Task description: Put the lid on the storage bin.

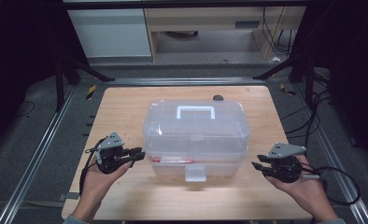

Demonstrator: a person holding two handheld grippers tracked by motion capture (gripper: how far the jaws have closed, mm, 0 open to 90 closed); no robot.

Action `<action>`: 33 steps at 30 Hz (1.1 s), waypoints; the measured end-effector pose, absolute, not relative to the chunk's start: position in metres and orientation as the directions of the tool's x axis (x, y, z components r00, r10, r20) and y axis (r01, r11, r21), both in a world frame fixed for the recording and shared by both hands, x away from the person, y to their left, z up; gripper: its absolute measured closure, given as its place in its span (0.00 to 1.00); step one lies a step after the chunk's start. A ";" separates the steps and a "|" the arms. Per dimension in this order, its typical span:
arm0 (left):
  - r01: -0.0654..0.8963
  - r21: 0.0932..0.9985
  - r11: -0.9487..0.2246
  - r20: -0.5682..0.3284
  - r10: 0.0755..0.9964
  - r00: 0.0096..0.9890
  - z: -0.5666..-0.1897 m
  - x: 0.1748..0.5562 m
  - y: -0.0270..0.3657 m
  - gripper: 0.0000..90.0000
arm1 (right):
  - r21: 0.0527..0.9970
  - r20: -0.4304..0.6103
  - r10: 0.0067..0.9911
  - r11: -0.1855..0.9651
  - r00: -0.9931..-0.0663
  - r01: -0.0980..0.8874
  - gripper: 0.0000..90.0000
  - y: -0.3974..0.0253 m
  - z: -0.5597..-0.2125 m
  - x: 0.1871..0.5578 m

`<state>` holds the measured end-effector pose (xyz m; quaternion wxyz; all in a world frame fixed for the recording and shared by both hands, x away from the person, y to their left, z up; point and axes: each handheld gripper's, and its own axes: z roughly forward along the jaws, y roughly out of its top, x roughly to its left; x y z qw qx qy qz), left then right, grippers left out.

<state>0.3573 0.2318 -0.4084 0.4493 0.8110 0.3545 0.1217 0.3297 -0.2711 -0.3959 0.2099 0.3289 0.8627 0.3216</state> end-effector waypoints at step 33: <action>0.568 0.724 -0.391 -0.013 0.816 0.578 -0.439 0.379 0.263 0.19 | 0.663 -0.191 0.777 0.553 -0.600 0.504 0.36 -0.270 -0.408 0.350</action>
